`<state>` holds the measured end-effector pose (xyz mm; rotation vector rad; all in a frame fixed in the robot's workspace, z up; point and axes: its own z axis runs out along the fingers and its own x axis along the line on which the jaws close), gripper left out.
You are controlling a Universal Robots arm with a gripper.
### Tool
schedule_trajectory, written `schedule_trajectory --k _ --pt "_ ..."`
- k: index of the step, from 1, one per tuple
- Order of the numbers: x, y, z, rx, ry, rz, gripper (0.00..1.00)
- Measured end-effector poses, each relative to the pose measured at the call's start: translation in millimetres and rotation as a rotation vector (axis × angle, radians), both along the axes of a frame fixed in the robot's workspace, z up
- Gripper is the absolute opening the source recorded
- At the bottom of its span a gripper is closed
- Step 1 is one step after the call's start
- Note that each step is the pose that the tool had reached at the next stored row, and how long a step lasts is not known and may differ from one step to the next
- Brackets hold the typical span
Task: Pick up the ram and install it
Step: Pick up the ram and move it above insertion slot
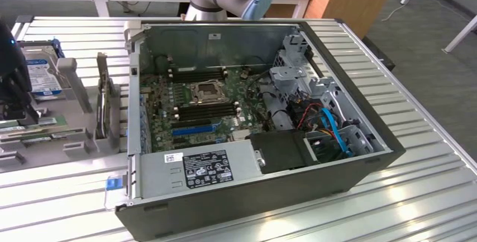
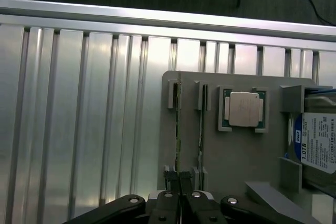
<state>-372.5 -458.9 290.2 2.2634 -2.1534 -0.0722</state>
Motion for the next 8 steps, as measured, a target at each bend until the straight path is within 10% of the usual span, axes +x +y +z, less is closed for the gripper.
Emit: schedule_trajectory --k 8 --pt "0.0 0.0 10.9 0.0 0.0 0.0 0.12"
